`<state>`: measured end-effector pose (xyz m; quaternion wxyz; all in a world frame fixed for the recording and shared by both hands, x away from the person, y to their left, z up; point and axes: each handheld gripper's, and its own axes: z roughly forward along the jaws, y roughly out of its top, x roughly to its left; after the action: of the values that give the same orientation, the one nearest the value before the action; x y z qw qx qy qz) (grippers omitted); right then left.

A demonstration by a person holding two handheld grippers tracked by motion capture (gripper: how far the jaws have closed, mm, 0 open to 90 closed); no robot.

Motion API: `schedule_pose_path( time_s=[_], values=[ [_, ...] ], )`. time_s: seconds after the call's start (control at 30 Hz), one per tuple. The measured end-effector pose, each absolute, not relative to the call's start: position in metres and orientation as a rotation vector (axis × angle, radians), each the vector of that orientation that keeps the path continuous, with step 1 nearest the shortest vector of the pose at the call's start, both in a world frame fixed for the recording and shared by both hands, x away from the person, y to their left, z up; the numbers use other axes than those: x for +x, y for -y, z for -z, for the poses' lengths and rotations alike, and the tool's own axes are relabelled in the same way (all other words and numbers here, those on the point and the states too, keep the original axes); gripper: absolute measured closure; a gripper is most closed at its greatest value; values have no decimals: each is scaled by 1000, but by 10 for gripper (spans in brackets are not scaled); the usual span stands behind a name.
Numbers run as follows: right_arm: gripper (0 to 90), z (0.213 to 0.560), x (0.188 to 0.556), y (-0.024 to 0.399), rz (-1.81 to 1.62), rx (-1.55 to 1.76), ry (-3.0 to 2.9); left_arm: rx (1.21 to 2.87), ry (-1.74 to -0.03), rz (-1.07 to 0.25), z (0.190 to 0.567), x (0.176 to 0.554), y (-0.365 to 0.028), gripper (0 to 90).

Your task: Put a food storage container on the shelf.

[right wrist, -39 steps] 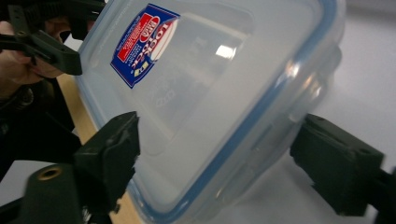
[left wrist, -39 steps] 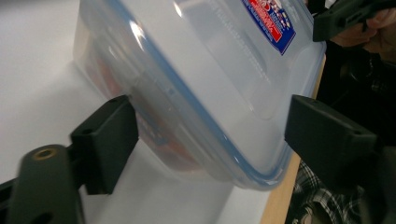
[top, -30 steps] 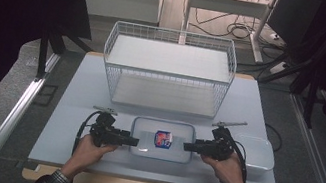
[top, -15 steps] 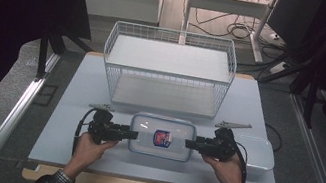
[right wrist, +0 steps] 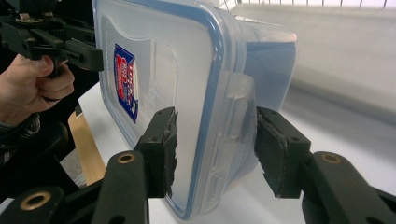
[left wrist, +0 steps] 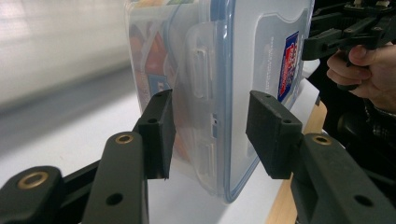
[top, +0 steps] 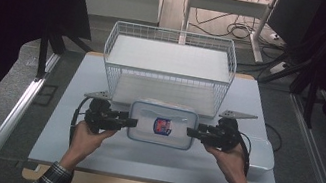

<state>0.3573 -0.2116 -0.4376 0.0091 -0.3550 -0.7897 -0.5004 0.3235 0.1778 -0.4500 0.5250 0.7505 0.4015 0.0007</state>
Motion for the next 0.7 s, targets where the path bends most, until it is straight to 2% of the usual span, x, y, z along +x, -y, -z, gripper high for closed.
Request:
schedule_pose_path(
  time_s=[0.7],
  values=[
    [509, 350, 394, 196, 1696, -994, 2552, 1721, -908, -128, 371, 351, -192, 527]
  ],
)
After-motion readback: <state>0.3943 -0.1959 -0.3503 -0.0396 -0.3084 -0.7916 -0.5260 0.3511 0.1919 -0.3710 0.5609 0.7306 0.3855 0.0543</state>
